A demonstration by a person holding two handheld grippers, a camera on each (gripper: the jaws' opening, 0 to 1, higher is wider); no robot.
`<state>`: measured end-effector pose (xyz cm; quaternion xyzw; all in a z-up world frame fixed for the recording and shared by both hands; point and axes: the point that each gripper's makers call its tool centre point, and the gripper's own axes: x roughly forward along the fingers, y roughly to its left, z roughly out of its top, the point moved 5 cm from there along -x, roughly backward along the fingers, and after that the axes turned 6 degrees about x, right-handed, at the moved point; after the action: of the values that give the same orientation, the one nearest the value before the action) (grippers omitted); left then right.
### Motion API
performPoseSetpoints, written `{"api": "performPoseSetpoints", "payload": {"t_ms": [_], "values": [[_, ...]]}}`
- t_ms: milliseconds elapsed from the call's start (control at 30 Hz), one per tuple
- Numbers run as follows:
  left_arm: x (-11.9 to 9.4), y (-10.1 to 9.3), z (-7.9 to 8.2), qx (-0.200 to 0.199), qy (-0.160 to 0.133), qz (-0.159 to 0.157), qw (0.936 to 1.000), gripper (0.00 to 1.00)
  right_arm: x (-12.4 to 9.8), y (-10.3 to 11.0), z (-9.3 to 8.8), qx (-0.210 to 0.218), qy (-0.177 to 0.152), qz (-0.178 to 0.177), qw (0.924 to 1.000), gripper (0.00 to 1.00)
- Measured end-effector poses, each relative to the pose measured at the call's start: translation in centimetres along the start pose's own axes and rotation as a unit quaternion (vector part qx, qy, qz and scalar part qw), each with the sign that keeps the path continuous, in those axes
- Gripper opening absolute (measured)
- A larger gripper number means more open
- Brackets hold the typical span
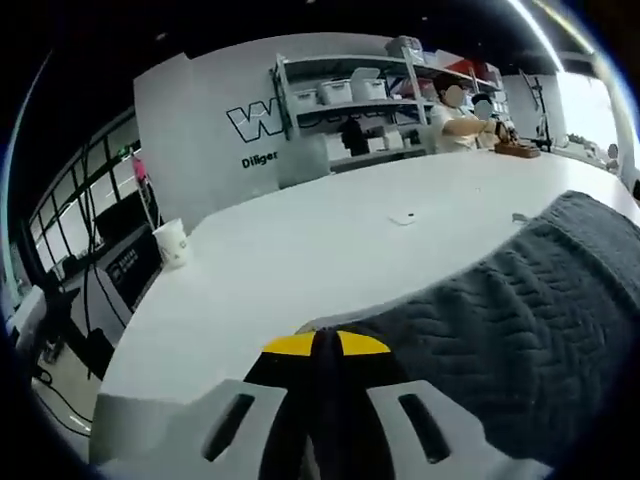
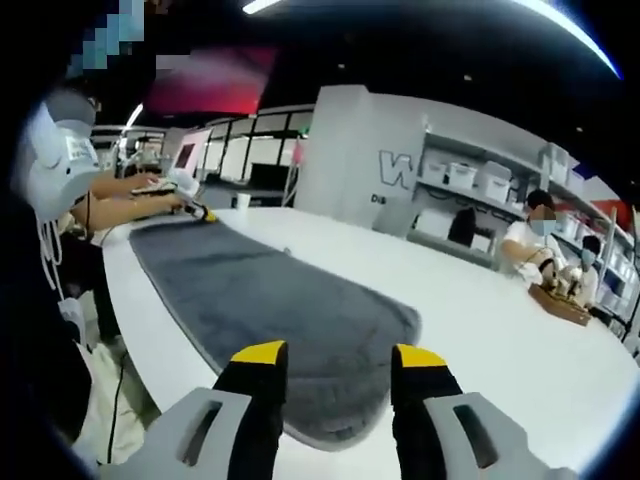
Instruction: Open the folded towel by lifting each exposed corner and separating the folded layers until the towel lies flat within the target outline without major curled edges
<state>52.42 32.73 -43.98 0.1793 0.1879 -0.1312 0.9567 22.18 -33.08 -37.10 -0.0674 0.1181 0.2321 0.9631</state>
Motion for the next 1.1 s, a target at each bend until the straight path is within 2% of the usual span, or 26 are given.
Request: {"api": "performPoseSetpoints", "payload": {"t_ms": [100, 200, 300, 633, 867, 1100], "values": [[-0.1, 0.0, 0.1, -0.010, -0.007, -0.006, 0.9999, 0.05, -0.3, 0.0, 0.6, 0.009, -0.017, 0.008, 0.9998, 0.48], [-0.1, 0.2, 0.1, -0.008, -0.007, -0.004, 0.9999, 0.04, -0.7, 0.1, 1.7, 0.021, -0.043, 0.020, 0.9987, 0.49], [-0.1, 0.3, 0.0, -0.011, -0.007, -0.006, 0.9999, 0.03, -1.0, 0.3, 2.2, 0.022, -0.050, 0.029, 0.9981, 0.52], [0.6, 0.5, -0.4, 0.002, 0.006, -0.006, 1.0000, 0.02, -1.5, 1.0, 3.1, 0.010, -0.054, 0.052, 0.9971, 0.53], [0.9, 0.6, -0.6, 0.002, 0.012, -0.008, 0.9999, 0.01, -1.8, 1.0, 3.3, 0.005, -0.048, 0.053, 0.9974, 0.53], [1.5, 0.5, -1.5, -0.005, 0.021, -0.012, 0.9997, 0.01, -2.2, 1.0, 3.4, 0.003, -0.045, 0.050, 0.9977, 0.54]]}}
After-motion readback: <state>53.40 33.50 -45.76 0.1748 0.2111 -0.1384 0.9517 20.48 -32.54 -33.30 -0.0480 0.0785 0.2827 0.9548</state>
